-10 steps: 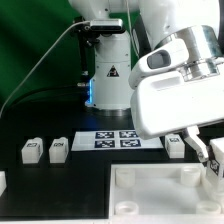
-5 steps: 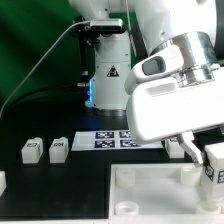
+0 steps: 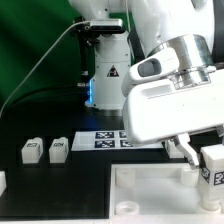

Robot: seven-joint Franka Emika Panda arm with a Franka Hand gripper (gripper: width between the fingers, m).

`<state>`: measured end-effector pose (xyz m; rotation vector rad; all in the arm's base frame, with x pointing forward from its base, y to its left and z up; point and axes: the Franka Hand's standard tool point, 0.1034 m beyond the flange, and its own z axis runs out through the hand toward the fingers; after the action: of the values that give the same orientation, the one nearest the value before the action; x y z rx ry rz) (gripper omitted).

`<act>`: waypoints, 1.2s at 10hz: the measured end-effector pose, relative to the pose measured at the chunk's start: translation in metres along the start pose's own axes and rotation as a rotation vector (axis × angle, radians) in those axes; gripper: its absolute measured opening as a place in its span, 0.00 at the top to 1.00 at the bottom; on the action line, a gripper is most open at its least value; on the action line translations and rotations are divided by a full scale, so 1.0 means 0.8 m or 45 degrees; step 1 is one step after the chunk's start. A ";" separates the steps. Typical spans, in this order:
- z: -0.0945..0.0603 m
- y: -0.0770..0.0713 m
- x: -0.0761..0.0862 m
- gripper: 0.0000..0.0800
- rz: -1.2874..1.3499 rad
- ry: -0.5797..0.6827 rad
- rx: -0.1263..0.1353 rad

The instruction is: Assemble one leg

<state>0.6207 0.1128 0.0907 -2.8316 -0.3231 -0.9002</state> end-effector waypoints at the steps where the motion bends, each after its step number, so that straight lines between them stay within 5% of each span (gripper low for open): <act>1: 0.000 -0.001 -0.004 0.64 0.000 -0.006 0.001; 10: 0.010 0.000 -0.017 0.64 0.011 -0.018 0.003; 12: 0.010 0.000 -0.017 0.29 0.011 -0.019 0.003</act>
Offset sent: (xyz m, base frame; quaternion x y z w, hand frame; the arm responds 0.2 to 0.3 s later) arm 0.0042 0.0049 -0.0196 -0.0167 0.0282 0.0185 0.9993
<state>0.6140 0.1126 0.0761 -2.8363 -0.3133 -0.8765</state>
